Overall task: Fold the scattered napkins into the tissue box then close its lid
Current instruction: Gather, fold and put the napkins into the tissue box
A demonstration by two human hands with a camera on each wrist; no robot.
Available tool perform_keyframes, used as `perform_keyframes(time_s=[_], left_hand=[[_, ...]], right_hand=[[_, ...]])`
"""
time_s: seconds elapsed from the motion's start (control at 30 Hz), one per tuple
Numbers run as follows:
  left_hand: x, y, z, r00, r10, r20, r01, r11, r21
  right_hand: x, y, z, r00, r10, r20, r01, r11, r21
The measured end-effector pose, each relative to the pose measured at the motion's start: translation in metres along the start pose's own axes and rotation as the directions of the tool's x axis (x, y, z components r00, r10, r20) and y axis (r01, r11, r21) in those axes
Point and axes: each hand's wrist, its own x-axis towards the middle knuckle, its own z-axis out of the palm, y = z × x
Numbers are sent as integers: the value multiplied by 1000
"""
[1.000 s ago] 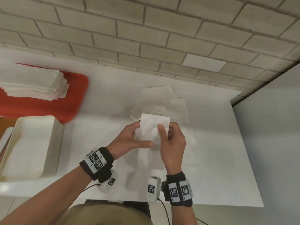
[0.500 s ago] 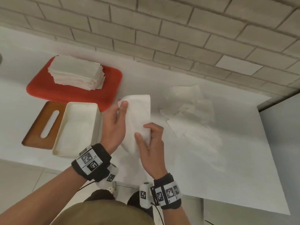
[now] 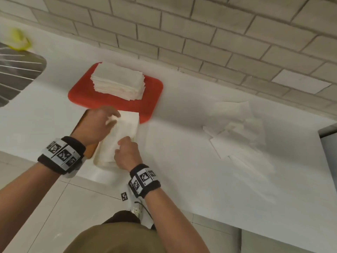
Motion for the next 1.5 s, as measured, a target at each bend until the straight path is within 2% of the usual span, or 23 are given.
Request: perform_keyframes(time_s=[0.07,0.1,0.17,0.3,0.37,0.4,0.47,0.5,0.57,0.63,0.67,0.73,0.87,0.97,1.03,1.13,1.23,1.27,1.3,1.37,1.43,1.5], left_hand=[[3,0,17,966,52,253,-78,992,95],[5,1,25,931,41,362,-92,988,125],[11,5,38,862,-32,506,-86,974,207],[19,15,48,786,-150,600,-91,932,352],[18,21,45,756,-196,624,-85,916,392],[18,26,41,764,-213,609,-65,914,401],[19,45,30,837,-219,501,-6,912,409],[19,59,26,892,-181,415,2,918,397],[20,94,25,984,-8,180,-45,956,290],[22,134,39,991,130,-11,-129,987,95],[26,155,51,985,169,-36,-169,986,8],[38,192,86,980,198,12,-195,972,-131],[70,254,180,952,255,171,-220,955,-201],[84,294,247,925,131,357,-87,987,-137],[89,309,280,903,36,427,-28,999,-25],[94,318,305,918,-13,396,0,999,33],[99,314,304,936,5,352,15,998,-54],[99,310,299,944,16,330,28,991,-129],[98,308,291,953,36,302,40,969,-242],[95,304,270,970,81,229,38,880,-473],[89,305,245,972,137,192,10,787,-616],[85,305,226,955,219,202,-13,707,-707]], right_hand=[[-2,0,-4,999,-22,22,23,999,-32],[-7,3,-10,998,-46,32,47,998,-41],[-19,13,-29,995,-97,-6,97,995,-6],[-47,52,-96,957,-175,-232,193,980,57],[-60,82,-138,931,-161,-327,183,982,36],[-66,100,-159,914,-142,-380,162,987,20],[-75,146,-204,856,-87,-509,83,996,-31],[-81,173,-227,817,-53,-574,23,998,-60],[-93,227,-272,751,26,-660,-149,980,-132],[-110,280,-312,722,161,-673,-373,910,-182],[-120,303,-328,704,247,-666,-471,864,-177],[-138,341,-347,669,379,-639,-595,788,-156],[-151,373,-354,700,407,-586,-600,781,-175],[-157,377,-355,716,402,-571,-580,798,-164],[-165,380,-355,689,437,-578,-546,838,-18],[-182,381,-359,703,442,-557,-482,872,83],[-207,366,-368,691,365,-624,-380,918,116],[-215,358,-371,688,323,-650,-349,932,94],[-222,346,-373,703,264,-661,-311,949,48],[-234,317,-373,793,128,-596,-252,959,-131],[-242,281,-367,901,15,-434,-165,937,-309],[-244,246,-357,966,-76,-246,-26,922,-386]])
